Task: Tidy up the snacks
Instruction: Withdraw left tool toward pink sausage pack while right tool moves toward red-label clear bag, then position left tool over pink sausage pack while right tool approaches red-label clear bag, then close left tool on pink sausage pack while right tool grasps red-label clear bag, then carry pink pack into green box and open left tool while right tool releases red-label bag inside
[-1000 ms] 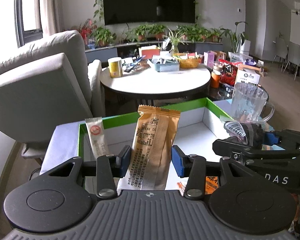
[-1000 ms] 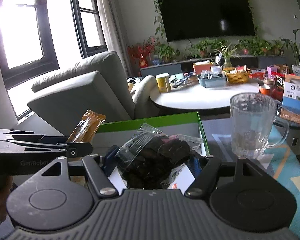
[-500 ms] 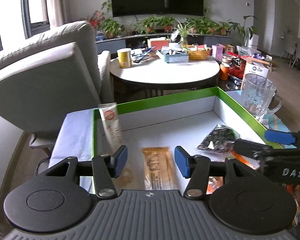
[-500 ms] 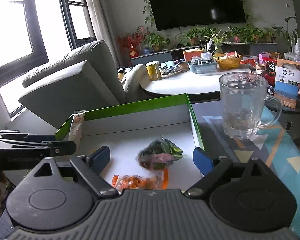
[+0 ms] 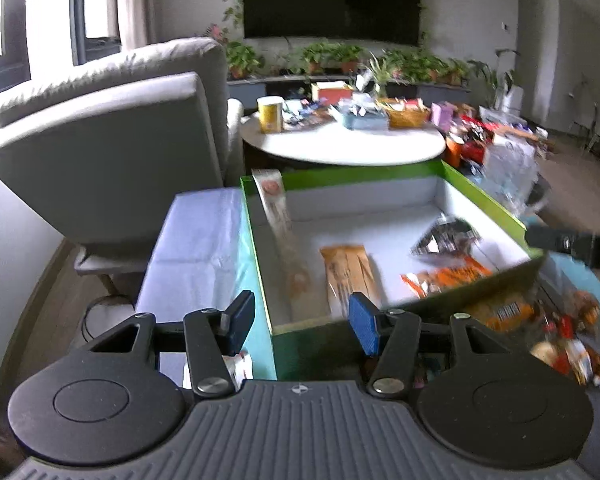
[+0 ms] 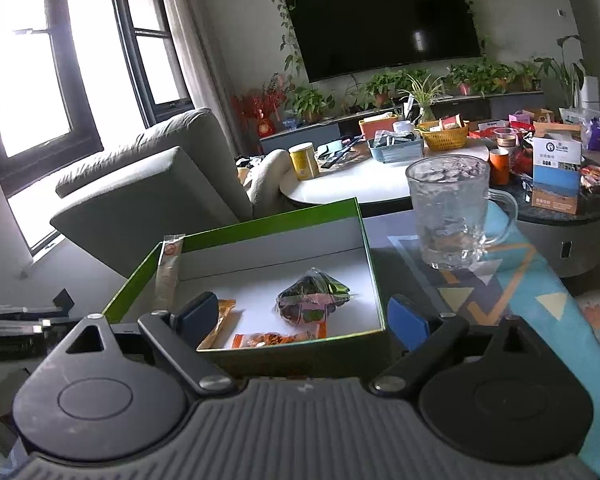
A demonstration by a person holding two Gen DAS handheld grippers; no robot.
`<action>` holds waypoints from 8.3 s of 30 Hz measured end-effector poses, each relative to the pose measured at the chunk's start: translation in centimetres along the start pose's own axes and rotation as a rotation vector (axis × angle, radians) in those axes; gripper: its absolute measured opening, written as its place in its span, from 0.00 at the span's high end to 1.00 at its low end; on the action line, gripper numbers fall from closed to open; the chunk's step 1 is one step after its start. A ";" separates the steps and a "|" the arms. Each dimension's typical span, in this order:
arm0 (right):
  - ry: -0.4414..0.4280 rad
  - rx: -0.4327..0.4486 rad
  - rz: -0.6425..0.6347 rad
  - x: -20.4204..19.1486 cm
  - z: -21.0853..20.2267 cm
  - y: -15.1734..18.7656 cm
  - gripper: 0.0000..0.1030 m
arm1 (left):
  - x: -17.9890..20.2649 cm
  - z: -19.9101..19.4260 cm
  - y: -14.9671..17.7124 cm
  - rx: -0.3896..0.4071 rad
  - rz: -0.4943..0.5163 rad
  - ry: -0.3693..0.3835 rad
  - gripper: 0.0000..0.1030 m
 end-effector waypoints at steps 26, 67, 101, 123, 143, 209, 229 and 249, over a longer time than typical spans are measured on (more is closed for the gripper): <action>0.003 -0.074 -0.054 -1.1 -2.9 3.5 0.22 | 3.7 -1.8 6.7 -0.251 0.039 0.069 0.52; 0.031 -0.109 -0.019 -0.1 -4.9 5.2 0.22 | 8.9 2.0 4.8 -0.197 0.455 0.254 0.40; 0.017 -0.235 -0.194 -0.7 -1.0 6.7 0.22 | 6.6 0.9 6.3 -0.219 0.398 0.378 0.35; 0.034 -0.292 -0.298 -2.1 0.3 8.3 0.22 | 7.2 -0.1 7.2 -0.122 0.445 0.388 0.47; 0.033 -0.289 -0.296 -2.2 0.3 8.4 0.22 | 5.9 -1.3 6.6 -0.085 0.356 0.350 0.56; 0.022 -0.050 -0.250 -3.4 -4.2 3.4 0.35 | 6.4 -5.2 2.3 0.056 0.181 0.267 0.55; 0.028 0.060 -0.179 -2.7 1.1 -3.0 0.35 | 4.7 0.0 -6.5 0.220 0.141 0.143 0.53; 0.055 -0.102 -0.119 -1.6 5.2 -0.7 0.23 | 4.2 6.5 -4.6 0.006 0.098 0.114 0.43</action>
Point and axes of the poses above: each gripper's, at about its wrist camera, not at the fingertips, and z roughly the way its jaws point, x to its right, y to its underside, the point moved 2 cm from there along z, roughly the way its jaws point, and after that the axes turned 4 degrees about -y, right-handed, at the moved point
